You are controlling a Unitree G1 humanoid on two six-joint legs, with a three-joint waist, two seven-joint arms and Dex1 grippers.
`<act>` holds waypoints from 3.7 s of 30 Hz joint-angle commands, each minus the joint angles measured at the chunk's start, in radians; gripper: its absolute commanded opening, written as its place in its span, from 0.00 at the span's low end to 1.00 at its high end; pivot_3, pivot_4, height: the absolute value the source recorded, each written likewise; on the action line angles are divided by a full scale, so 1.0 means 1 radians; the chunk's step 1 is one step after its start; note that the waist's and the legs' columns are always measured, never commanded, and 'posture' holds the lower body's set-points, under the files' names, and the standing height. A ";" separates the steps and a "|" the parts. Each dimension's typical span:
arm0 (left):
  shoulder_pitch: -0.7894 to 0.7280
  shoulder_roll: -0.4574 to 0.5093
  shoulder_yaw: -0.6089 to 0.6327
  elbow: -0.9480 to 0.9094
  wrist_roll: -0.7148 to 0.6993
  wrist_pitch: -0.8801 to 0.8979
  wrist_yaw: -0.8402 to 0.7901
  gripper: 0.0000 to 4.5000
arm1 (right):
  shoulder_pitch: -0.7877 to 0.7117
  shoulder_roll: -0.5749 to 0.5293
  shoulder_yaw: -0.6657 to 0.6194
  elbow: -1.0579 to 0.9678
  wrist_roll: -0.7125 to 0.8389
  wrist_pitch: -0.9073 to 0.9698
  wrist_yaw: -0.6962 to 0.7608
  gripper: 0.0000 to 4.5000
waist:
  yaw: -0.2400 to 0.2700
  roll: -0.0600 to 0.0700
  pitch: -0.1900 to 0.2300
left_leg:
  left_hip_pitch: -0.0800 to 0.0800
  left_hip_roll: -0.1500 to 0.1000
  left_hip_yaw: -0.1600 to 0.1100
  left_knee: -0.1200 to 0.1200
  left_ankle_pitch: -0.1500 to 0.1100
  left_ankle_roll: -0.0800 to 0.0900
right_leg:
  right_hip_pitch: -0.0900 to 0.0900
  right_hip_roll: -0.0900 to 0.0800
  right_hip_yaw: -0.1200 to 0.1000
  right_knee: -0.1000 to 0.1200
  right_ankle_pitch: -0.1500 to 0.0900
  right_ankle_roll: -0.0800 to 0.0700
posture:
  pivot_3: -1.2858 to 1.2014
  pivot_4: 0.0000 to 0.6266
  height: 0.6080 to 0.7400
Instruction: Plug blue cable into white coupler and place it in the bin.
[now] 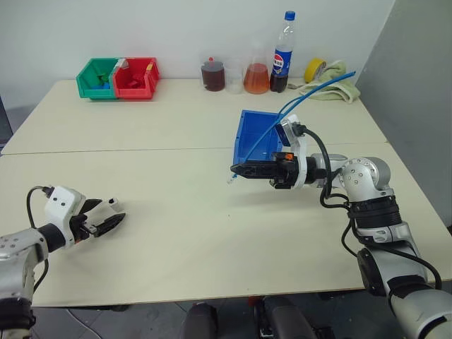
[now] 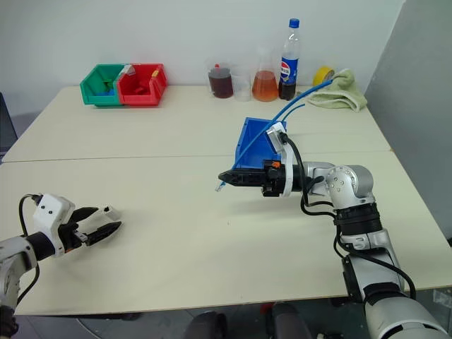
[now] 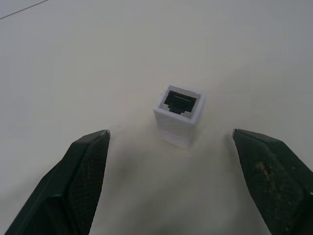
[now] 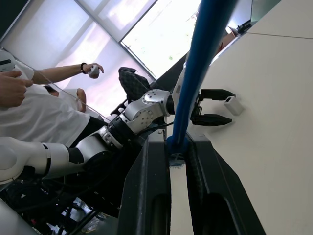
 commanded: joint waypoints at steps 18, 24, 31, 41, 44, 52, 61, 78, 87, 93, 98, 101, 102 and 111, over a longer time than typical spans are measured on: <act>-0.295 0.122 -0.184 0.406 0.172 -0.246 -0.256 0.93 | -0.005 0.002 -0.047 -0.073 0.029 0.039 -0.046 0.03 | 0.000 -0.001 0.000 | 0.000 0.000 0.000 0.001 0.000 0.000 | 0.000 0.000 0.000 0.002 0.000 0.000 | 0.52 0.24 1.00; -0.352 0.115 -0.195 0.479 0.198 -0.281 -0.235 0.93 | 0.003 0.001 -0.046 -0.082 0.029 0.044 -0.047 0.03 | 0.000 -0.001 0.000 | 0.001 0.000 -0.001 0.001 0.000 0.000 | 0.000 0.000 -0.001 0.003 0.001 0.000 | 0.52 0.24 1.00; -0.389 0.115 -0.190 0.548 0.214 -0.306 -0.205 0.93 | 0.006 -0.001 -0.050 -0.087 0.030 0.047 -0.051 0.03 | 0.000 -0.001 0.000 | 0.001 0.000 -0.001 0.002 0.000 0.000 | 0.000 0.000 -0.001 0.003 0.001 -0.001 | 0.52 0.24 1.00; -0.399 0.121 -0.182 0.566 0.203 -0.308 -0.212 0.86 | 0.000 -0.003 -0.043 -0.072 0.022 0.039 -0.041 0.03 | 0.000 -0.001 0.000 | 0.001 0.000 -0.001 0.003 0.000 0.000 | 0.000 0.000 -0.001 0.005 0.001 -0.001 | 0.52 0.24 1.00; -0.400 0.122 -0.181 0.571 0.202 -0.311 -0.215 0.72 | -0.004 -0.003 -0.040 -0.065 0.018 0.037 -0.037 0.03 | 0.000 -0.001 0.000 | 0.001 0.000 -0.001 0.003 0.000 0.000 | 0.000 0.000 -0.001 0.006 0.001 -0.001 | 0.52 0.24 1.00; -0.404 0.123 -0.181 0.582 0.203 -0.318 -0.215 0.40 | -0.007 -0.004 -0.039 -0.056 0.014 0.035 -0.036 0.03 | 0.000 -0.001 0.000 | 0.001 0.000 -0.001 0.007 0.000 0.000 | 0.000 0.000 -0.001 0.010 0.001 -0.001 | 0.52 0.24 1.00; -0.417 0.086 -0.165 0.458 0.140 -0.234 -0.266 0.18 | -0.007 -0.008 -0.040 -0.055 0.009 0.022 -0.035 0.03 | 0.000 -0.001 0.000 | 0.000 0.000 -0.002 0.017 0.000 0.000 | 0.000 0.000 -0.001 0.017 -0.001 0.003 | 0.52 0.24 1.00; -0.273 -0.070 -0.354 -0.387 -0.018 0.224 -0.359 0.18 | -0.009 -0.006 -0.019 -0.076 -0.040 -0.069 -0.050 0.03 | -0.001 -0.001 -0.001 | 0.001 0.000 -0.002 0.017 0.000 0.000 | 0.001 0.001 0.001 0.017 -0.001 0.004 | 0.52 0.24 1.00; -0.366 -0.139 -0.558 -0.309 0.111 0.139 -0.415 0.18 | 0.039 0.002 0.044 -0.158 -0.130 -0.199 -0.051 0.03 | 0.001 -0.001 -0.001 | 0.000 0.000 -0.003 0.017 0.000 0.000 | 0.001 0.003 0.001 0.017 -0.002 0.004 | 0.52 0.24 1.00; -0.445 -0.222 -0.616 -0.200 0.196 0.065 -0.363 0.18 | 0.094 0.016 0.117 -0.216 -0.224 -0.338 -0.044 0.03 | 0.001 -0.001 -0.001 | 0.000 -0.001 -0.002 0.018 0.000 0.000 | 0.001 0.003 0.001 0.017 -0.002 0.004 | 0.52 0.24 1.00; -0.472 -0.267 -0.626 -0.148 0.226 0.033 -0.343 0.18 | 0.155 0.019 0.197 -0.246 -0.318 -0.474 -0.033 0.03 | 0.002 -0.001 -0.001 | 0.000 -0.001 -0.003 0.018 0.000 0.000 | 0.002 0.003 0.001 0.017 -0.002 0.004 | 0.52 0.24 1.00; -0.470 -0.272 -0.619 -0.129 0.231 0.012 -0.344 0.18 | 0.172 0.026 0.217 -0.233 -0.353 -0.530 -0.031 0.03 | 0.002 -0.001 -0.001 | 0.001 -0.001 -0.003 0.018 0.000 0.000 | 0.002 0.003 0.001 0.017 -0.001 0.004 | 0.52 0.24 1.00; -0.465 -0.270 -0.618 -0.129 0.230 0.006 -0.344 0.18 | 0.179 0.028 0.224 -0.228 -0.364 -0.548 -0.030 0.03 | 0.002 -0.001 -0.001 | 0.001 -0.001 -0.003 0.018 0.000 0.000 | 0.002 0.003 0.001 0.017 -0.001 0.004 | 0.52 0.24 1.00; -0.417 -0.231 -0.602 -0.179 0.215 0.007 -0.357 0.18 | 0.205 0.037 0.245 -0.142 -0.439 -0.664 -0.005 0.03 | -0.001 -0.001 -0.001 | 0.002 -0.001 -0.003 0.019 0.000 0.000 | 0.003 0.003 0.001 0.017 -0.001 0.004 | 0.52 0.24 1.00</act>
